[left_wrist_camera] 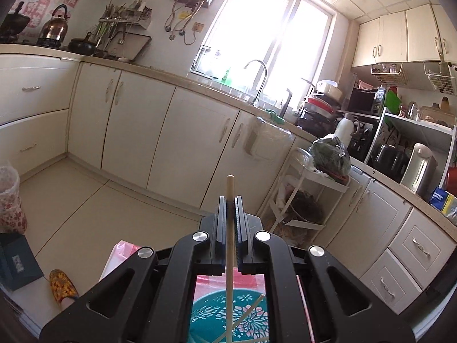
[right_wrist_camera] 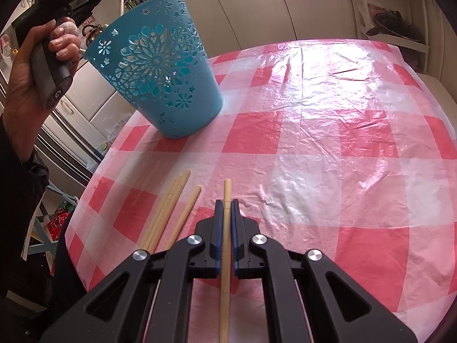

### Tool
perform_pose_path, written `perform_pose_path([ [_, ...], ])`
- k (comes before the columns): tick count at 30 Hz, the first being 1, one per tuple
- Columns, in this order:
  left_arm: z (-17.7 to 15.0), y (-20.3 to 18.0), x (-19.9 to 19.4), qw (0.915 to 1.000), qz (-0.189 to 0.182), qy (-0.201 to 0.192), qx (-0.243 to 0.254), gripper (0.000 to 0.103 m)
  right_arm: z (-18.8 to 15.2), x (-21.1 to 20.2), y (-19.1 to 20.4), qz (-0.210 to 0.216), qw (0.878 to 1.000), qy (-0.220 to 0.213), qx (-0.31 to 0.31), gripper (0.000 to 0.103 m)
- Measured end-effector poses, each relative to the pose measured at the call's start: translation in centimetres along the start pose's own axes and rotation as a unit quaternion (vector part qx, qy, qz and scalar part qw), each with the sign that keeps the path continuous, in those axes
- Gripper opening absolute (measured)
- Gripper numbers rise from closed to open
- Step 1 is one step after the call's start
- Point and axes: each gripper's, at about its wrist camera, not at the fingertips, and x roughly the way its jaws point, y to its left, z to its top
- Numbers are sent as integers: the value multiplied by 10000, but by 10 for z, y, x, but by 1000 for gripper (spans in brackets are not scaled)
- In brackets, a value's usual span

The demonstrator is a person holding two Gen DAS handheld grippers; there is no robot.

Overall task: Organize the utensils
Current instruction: 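Carry the chopstick into the teal bin with the left gripper and release while the right gripper holds its own, then carry the held chopstick with the right gripper into the teal bin and release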

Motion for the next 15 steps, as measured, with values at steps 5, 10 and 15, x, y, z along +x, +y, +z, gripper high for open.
perform_pose_path([
  [5, -21, 4, -6, 9990, 117, 381, 226, 5, 0, 0, 0, 2, 10000, 2, 0, 5],
  [10, -42, 10, -26, 9956, 236, 859, 287, 36, 1, 1, -2, 100, 9999, 54, 48, 7],
  [15, -61, 29, -78, 9945, 504, 882, 267, 70, 1, -2, 4, -56, 9996, 188, -192, 8],
])
